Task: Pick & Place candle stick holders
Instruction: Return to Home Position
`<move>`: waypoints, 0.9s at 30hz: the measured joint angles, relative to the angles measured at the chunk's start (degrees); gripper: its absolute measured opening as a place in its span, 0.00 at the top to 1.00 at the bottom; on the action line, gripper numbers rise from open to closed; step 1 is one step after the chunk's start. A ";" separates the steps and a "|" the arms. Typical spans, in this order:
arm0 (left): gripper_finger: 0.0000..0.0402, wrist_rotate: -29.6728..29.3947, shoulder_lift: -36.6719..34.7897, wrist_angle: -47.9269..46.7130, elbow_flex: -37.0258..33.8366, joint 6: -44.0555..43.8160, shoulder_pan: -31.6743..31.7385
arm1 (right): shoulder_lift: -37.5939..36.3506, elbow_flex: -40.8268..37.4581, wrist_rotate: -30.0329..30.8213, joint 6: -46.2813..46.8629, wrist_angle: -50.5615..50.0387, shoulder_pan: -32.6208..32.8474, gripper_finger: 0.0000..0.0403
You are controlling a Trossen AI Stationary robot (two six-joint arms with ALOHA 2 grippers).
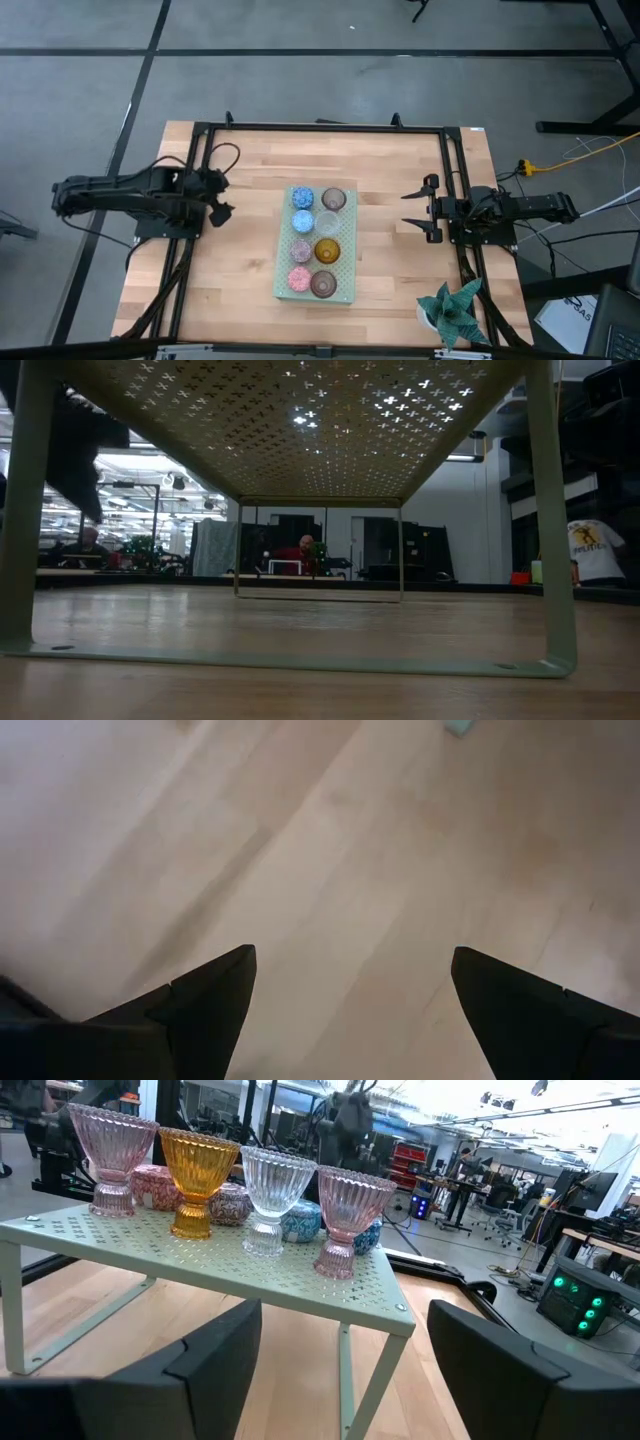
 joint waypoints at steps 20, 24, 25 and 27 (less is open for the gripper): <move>0.17 0.74 -0.91 41.25 -10.81 20.52 -1.79 | 0.00 0.00 0.00 -0.02 0.00 0.02 0.28; 0.17 8.52 -2.58 63.76 -18.80 24.12 -1.81 | 0.00 0.00 0.00 -0.01 0.00 0.02 0.28; 0.17 8.59 -2.99 67.44 -20.88 23.04 -1.81 | 0.00 0.00 0.00 -0.02 0.00 0.00 0.28; 0.17 8.17 -4.02 72.51 -24.30 21.18 -1.81 | 0.00 0.00 0.00 -0.02 0.00 0.02 0.28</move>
